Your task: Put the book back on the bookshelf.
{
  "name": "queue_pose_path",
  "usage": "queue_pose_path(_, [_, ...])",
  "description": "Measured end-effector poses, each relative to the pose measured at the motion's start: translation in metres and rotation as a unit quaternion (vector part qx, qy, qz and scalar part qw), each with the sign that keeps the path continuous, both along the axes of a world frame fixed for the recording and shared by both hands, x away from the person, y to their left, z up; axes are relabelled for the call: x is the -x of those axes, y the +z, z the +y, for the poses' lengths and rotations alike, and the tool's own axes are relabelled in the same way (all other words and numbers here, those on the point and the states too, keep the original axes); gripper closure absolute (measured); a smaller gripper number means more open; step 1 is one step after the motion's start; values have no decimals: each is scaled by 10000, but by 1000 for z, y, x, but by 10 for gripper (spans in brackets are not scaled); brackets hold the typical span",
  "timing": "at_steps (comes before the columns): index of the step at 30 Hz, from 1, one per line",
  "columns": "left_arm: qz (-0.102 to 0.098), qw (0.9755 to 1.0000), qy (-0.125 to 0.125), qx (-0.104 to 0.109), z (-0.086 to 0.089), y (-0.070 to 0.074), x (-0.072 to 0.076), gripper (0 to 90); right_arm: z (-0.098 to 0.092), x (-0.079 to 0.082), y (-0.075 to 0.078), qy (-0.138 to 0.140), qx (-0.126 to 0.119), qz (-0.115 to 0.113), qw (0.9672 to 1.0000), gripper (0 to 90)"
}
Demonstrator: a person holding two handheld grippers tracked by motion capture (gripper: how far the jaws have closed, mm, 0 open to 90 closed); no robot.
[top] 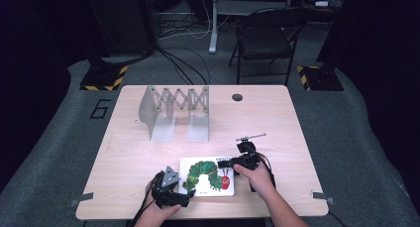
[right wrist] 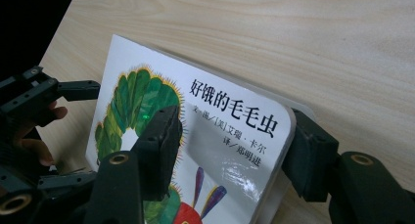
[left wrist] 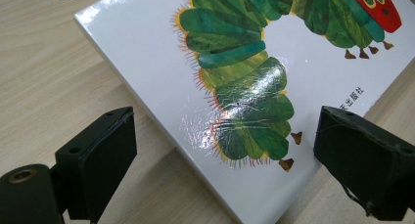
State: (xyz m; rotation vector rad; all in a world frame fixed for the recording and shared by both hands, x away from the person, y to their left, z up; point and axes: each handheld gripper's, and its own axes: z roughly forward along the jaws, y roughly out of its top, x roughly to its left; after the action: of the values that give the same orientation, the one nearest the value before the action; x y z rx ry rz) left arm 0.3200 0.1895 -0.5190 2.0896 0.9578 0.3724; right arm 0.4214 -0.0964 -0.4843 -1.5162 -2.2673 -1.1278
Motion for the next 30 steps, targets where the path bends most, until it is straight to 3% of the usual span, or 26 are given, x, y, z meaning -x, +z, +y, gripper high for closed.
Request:
queue_pose_path(2, [-26, 10000, -21, -37, 1, 0, -1, 81, 0, 0, 1, 9, -16, -24, 10000, 435])
queue_pose_path(6, [72, 9999, 38, 93, 1, -1, -1, 78, -1, 2, 3, 38, -18, -110, 9999, 436])
queue_pose_path(19, [258, 9995, -147, 121, 2, -1, -7, 88, 0, 8, 8, 52, 30, -254, 9997, 436])
queue_pose_path(30, [514, 9977, -288, 344, 4, -1, -11, 138, 0, 11, 10, 37, 49, -327, 9994, 440])
